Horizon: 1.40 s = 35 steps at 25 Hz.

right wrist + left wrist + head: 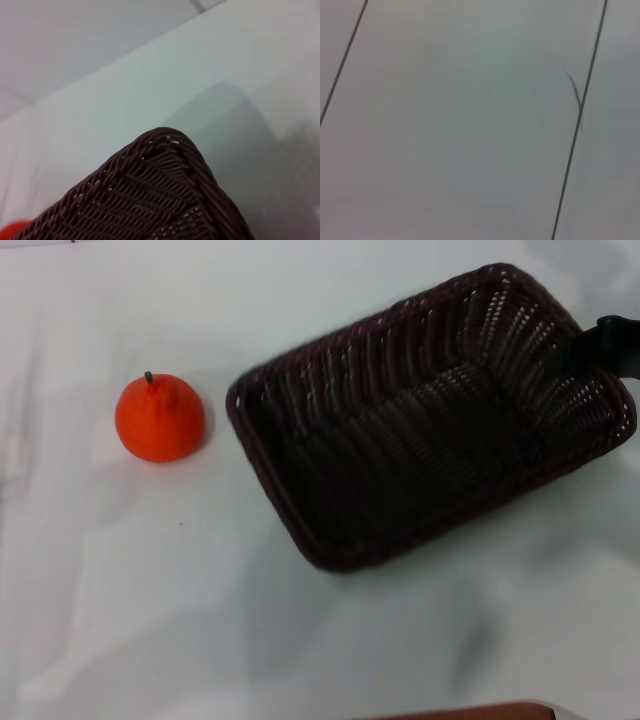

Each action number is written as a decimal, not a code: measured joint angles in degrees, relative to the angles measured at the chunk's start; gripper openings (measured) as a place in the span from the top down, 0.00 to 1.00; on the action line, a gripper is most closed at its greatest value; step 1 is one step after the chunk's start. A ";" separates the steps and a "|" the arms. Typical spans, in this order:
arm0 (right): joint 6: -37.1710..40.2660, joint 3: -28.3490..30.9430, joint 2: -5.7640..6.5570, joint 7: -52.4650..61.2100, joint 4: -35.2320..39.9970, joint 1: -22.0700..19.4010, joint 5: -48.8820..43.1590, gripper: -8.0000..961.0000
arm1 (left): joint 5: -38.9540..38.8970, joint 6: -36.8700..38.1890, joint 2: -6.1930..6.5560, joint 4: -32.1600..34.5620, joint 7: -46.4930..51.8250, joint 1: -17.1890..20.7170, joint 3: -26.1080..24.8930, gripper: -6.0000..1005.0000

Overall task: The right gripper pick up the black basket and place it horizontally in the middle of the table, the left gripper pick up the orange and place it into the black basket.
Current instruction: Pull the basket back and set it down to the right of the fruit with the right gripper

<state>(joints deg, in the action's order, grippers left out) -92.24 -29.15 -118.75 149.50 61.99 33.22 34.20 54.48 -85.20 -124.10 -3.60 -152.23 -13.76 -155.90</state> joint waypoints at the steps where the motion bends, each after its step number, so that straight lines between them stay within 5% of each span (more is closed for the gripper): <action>1: 0.77 0.26 -0.16 0.38 0.01 -0.81 0.71 0.76 | 0.05 0.12 0.00 0.00 0.00 -0.14 0.02 0.12; 11: 5.66 2.62 -0.76 2.65 -1.06 -5.00 4.76 0.75 | 0.10 1.20 0.10 -0.63 0.00 -1.50 0.28 0.12; 29: 3.68 2.79 -0.40 3.32 -5.28 -5.48 10.79 0.73 | 0.19 2.43 0.09 -0.97 -0.03 -2.83 0.49 0.12; 35: 1.13 2.23 -0.28 3.25 -7.06 -4.80 10.81 0.48 | 0.18 2.43 0.09 -1.06 -0.05 -2.85 1.08 0.12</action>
<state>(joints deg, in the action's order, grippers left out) -91.10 -26.92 -119.03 152.75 54.93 28.42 45.01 54.66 -82.78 -124.01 -4.67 -152.28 -16.62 -154.82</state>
